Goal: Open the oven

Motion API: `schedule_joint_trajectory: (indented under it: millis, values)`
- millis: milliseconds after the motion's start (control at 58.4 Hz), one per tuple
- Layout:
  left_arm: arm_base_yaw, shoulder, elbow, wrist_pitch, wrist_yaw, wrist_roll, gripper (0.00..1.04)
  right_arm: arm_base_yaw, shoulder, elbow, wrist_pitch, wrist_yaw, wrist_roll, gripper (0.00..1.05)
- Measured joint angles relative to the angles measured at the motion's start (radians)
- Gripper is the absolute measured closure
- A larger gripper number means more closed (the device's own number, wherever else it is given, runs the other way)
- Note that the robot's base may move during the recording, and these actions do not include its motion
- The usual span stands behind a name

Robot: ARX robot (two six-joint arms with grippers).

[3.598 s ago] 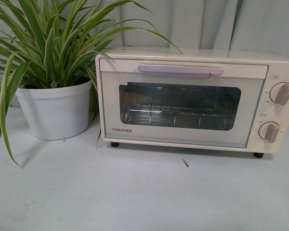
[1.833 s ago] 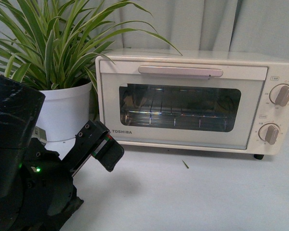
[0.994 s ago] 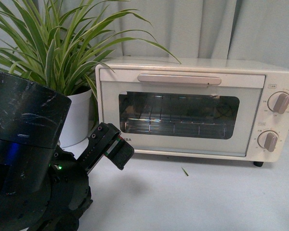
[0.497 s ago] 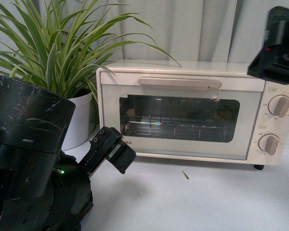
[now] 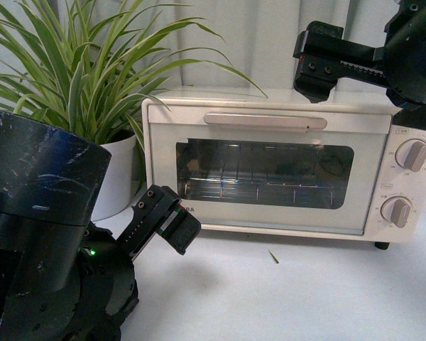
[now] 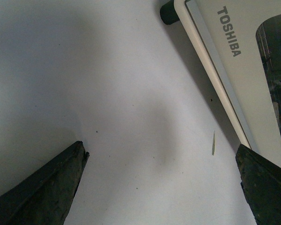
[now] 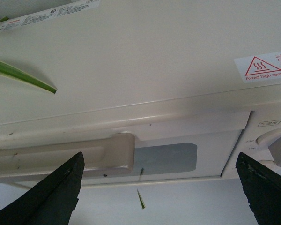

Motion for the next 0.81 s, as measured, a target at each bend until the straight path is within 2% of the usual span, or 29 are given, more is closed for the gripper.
schedule_joint_trajectory:
  millis: [805]
  values:
    - [0.016, -0.012, -0.014, 0.008, 0.019, -0.023, 0.07, 0.01, 0.075, 0.084, -0.092, 0.061, 0.022, 0.09]
